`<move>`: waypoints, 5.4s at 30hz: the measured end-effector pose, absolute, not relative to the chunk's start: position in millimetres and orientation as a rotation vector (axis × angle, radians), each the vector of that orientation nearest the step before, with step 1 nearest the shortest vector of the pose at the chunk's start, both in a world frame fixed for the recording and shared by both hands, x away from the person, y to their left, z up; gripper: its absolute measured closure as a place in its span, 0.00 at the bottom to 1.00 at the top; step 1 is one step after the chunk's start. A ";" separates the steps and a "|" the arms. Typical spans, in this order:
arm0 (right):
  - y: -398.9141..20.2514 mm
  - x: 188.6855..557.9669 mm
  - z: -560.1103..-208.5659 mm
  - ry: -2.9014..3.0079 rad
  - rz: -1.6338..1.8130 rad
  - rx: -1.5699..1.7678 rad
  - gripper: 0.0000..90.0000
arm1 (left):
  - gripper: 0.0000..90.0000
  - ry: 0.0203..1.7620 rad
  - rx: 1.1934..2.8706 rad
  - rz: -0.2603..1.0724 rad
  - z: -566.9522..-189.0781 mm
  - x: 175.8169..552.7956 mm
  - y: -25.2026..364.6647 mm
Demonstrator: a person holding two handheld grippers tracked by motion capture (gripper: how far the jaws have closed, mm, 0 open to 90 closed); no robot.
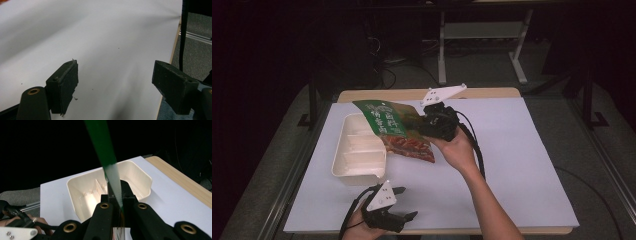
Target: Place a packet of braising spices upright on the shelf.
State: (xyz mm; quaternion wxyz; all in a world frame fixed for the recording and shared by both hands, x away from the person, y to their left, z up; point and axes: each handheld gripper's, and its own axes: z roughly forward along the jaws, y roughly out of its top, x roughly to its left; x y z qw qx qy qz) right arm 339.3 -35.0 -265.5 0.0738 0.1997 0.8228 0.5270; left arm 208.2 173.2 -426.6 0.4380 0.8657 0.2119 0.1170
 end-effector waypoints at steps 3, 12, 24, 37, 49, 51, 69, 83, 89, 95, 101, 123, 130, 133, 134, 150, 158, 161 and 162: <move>-28.7 340.6 -261.0 2.469 1.584 0.586 0.99 | 0.23 0.518 2.156 0.288 -427.3 208.1 173.6; -11.1 348.3 -255.5 2.487 1.594 0.555 0.99 | 0.24 0.518 2.150 0.289 -430.2 208.5 176.6; 6.7 354.5 -250.4 2.499 1.595 0.515 0.99 | 0.24 0.505 2.133 0.284 -432.2 210.4 181.8; 17.4 360.3 -254.2 2.506 1.610 0.513 0.99 | 0.25 0.495 2.132 0.290 -432.0 210.4 181.9; 34.6 364.8 -253.8 2.518 1.619 0.496 0.99 | 0.24 0.489 2.141 0.275 -433.2 211.5 180.9; 38.3 365.7 -254.9 2.518 1.621 0.483 0.99 | 0.24 0.498 2.125 0.269 -434.0 211.0 180.7; 70.5 365.6 -264.2 2.539 1.668 0.439 0.99 | 0.24 0.485 2.119 0.263 -434.2 209.7 180.7; 94.2 364.2 -280.7 2.582 1.685 0.421 0.99 | 0.24 0.489 2.125 0.265 -433.1 209.2 181.6; 102.4 364.9 -289.9 2.602 1.691 0.428 0.99 | 0.24 0.501 2.107 0.264 -433.3 208.5 181.7; 103.8 366.7 -299.8 2.603 1.702 0.463 0.99 | 0.24 0.499 2.110 0.265 -432.8 208.5 182.1; 103.3 368.6 -312.3 2.599 1.725 0.521 0.99 | 0.24 0.480 2.122 0.276 -433.2 208.4 180.9; 90.4 373.3 -348.9 2.462 1.809 0.748 0.99 | 0.24 0.471 2.128 0.269 -433.7 206.1 178.0; 86.7 372.3 -353.3 2.443 1.833 0.760 0.99 | 0.24 0.470 2.127 0.269 -433.1 206.0 178.3; 87.0 370.1 -354.3 2.430 1.839 0.764 0.99 | 0.24 0.468 2.127 0.268 -433.2 206.1 178.1; 87.2 369.5 -354.7 2.425 1.840 0.773 0.99 | 0.24 0.466 2.135 0.267 -433.0 206.2 178.1; 80.7 366.2 -358.7 2.425 1.802 0.767 0.99 | 0.24 0.473 2.133 0.259 -432.6 205.3 177.6; 77.5 362.0 -363.9 2.420 1.851 0.778 0.99 | 0.24 0.464 2.132 0.264 -432.4 204.8 177.0; 78.2 359.8 -363.8 2.424 1.859 0.770 0.99 | 0.24 0.459 2.134 0.264 -432.4 204.6 176.3; 78.5 359.0 -363.7 2.421 1.851 0.758 0.99 | 0.24 0.459 2.133 0.265 -432.5 204.5 176.2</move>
